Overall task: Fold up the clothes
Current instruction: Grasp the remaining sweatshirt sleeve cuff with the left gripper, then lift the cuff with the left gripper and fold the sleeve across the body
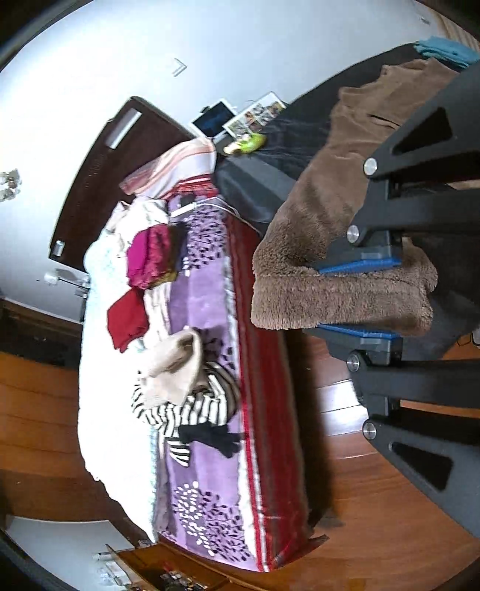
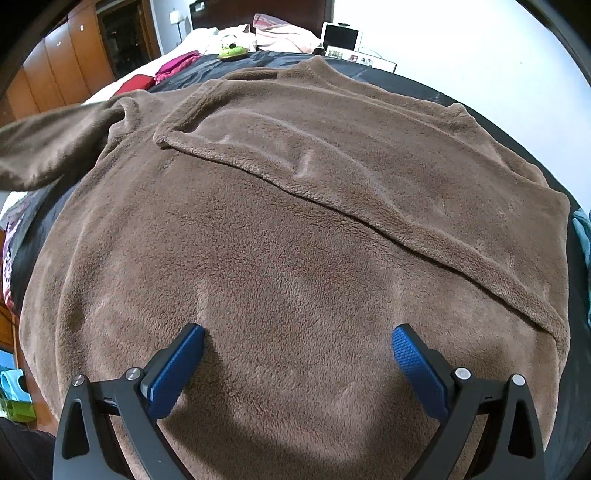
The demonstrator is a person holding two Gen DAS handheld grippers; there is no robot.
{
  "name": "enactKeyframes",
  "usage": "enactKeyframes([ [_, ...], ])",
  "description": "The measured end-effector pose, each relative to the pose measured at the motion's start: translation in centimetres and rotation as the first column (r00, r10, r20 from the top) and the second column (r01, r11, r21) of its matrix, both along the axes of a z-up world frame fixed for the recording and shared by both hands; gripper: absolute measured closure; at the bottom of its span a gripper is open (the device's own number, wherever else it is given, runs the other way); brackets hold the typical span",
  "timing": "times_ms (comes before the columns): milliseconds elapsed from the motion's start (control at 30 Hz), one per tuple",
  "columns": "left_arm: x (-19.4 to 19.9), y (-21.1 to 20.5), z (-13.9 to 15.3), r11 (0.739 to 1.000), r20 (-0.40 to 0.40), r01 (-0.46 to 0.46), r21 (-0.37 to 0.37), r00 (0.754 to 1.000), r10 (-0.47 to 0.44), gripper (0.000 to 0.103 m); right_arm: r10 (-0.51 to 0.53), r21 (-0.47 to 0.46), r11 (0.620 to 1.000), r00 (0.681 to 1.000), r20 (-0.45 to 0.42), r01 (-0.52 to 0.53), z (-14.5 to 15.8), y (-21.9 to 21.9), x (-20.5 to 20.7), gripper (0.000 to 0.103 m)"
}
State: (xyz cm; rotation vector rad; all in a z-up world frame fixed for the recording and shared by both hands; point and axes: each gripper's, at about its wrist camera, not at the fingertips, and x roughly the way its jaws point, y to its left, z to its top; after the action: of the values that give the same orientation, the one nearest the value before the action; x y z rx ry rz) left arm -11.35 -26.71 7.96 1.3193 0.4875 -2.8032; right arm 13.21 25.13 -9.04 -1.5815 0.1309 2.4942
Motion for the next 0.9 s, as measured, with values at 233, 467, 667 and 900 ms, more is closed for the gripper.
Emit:
enactKeyframes([
  [233, -4.7, 1.0, 4.5, 0.998, -0.057, 0.053, -0.029, 0.997, -0.054, 0.077, -0.012, 0.001, 1.000, 1.000, 0.003, 0.012, -0.2, -0.2, -0.1, 0.001],
  [467, -7.9, 3.3, 7.9, 0.993, -0.100, 0.114, -0.008, 0.988, -0.114, 0.077, -0.031, 0.002, 1.000, 1.000, 0.000, 0.031, -0.5, -0.3, -0.3, 0.001],
  [667, -8.5, 5.5, 9.0, 0.985, -0.103, 0.173, 0.013, 0.980, -0.170, 0.077, -0.051, 0.003, 0.999, 0.999, -0.003, 0.051, -0.7, -0.5, -0.2, 0.001],
  [900, -7.3, 8.7, 10.5, 0.968, -0.118, 0.253, 0.011, 0.961, -0.249, 0.077, -0.077, -0.010, 0.997, 0.997, 0.011, 0.077, -0.7, -0.5, -0.2, 0.001],
])
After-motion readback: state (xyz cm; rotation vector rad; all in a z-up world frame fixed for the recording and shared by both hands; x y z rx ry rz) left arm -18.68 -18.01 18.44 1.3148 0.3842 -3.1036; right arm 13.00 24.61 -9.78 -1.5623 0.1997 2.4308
